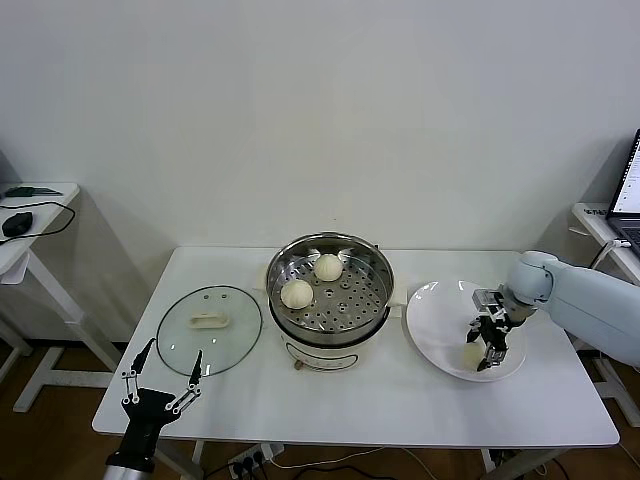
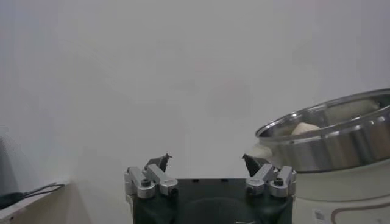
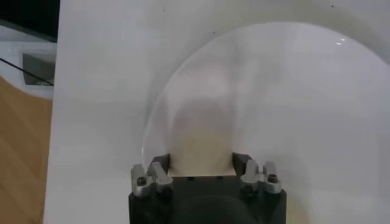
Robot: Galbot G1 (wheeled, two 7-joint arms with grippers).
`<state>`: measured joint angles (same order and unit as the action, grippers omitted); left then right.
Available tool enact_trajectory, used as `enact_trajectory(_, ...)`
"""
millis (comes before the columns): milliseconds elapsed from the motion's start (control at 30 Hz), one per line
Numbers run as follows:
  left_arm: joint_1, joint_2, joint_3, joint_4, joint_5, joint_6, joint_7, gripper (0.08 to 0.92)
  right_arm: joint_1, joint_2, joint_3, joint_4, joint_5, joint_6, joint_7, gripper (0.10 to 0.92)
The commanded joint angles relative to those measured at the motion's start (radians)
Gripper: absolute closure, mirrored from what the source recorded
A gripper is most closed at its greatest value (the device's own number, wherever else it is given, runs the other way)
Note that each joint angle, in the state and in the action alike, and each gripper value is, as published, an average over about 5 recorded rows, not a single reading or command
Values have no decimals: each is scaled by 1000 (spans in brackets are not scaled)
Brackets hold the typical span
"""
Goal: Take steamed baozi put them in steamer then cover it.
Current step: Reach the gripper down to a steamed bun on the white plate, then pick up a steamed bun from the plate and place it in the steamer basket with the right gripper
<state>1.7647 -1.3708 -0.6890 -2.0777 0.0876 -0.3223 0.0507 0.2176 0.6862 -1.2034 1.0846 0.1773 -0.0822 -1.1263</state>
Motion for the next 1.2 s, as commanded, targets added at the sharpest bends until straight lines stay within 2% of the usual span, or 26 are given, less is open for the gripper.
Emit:
enact_trajectory(33, 0, 1, 4, -2, -1, 1, 0, 177, 130, -2, 16, 46, -16, 44, -71, 370)
enact_trajectory(267, 2, 10, 6, -8, -1, 0, 0, 177, 442, 49, -104, 161, -12, 219, -116, 380)
enact_trajectory(500, 4, 14, 12, -15, -1, -2, 0, 177, 586, 184, -138, 284, -30, 487, -55, 374)
enact_trajectory(867, 8, 14, 13, -21, -1, -3, 0, 177, 526, 351, -88, 429, -266, 709, 22, 380)
enact_trajectory(1200, 6, 11, 9, -19, -2, -10, 1, 177, 373, 432, -77, 375, -515, 913, 141, 372)
